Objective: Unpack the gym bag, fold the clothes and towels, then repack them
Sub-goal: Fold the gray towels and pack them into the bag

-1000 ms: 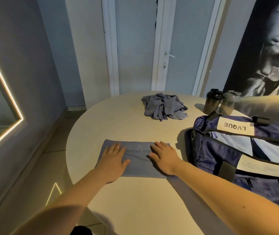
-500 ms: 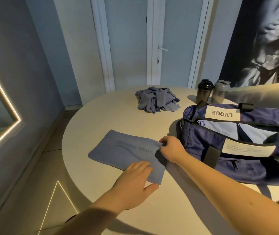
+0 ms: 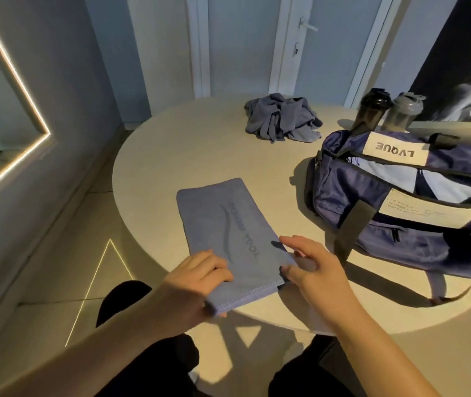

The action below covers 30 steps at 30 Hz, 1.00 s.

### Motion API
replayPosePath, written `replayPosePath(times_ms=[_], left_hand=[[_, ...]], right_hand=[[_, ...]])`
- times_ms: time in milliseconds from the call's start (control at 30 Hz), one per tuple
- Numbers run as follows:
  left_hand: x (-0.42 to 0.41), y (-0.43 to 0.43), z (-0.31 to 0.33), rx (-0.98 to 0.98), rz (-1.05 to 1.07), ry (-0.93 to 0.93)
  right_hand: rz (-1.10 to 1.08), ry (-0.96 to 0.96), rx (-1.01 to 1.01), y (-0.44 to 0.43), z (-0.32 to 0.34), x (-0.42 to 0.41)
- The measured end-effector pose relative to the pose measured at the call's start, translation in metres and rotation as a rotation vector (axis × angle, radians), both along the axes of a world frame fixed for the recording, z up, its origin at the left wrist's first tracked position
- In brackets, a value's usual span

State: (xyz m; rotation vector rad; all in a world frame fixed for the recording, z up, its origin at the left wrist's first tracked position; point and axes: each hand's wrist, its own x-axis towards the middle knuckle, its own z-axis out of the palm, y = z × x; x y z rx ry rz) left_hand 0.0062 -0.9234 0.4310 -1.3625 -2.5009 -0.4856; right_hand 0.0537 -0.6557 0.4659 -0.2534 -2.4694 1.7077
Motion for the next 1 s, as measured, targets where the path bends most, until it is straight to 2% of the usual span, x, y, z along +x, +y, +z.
replayPosePath(times_ms=[133,267,333,433,533,700,867,1000], left_hand=[[0.008,0.003,-0.009,0.059,0.017,0.032],[0.009,0.003,0.000,0.152,0.008,-0.004],[0.012,0.007,0.008,0.224,0.033,-0.109],[0.012,0.012,0.022,0.325,0.267,-0.438],[0.005,0.012,0.025,0.408,0.334,-0.514],[-0.015,0.011,0.030,0.521,0.458,-0.571],[-0.074,0.006,0.043,0.677,0.600,-0.604],[-0.122,0.003,0.050,0.581,0.683,-0.554]], right_hand=[[0.093,0.088,0.086,0.001,-0.012,0.015],[0.127,0.079,0.004,0.005,-0.014,0.018],[0.219,0.074,-0.021,0.010,-0.010,0.022],[0.326,0.121,0.100,0.018,-0.003,0.022],[0.301,0.133,0.252,0.020,0.001,0.007],[0.272,0.077,0.176,0.013,0.019,-0.026],[0.235,0.059,0.117,-0.008,0.046,-0.089],[0.116,0.000,0.161,-0.031,0.049,-0.154]])
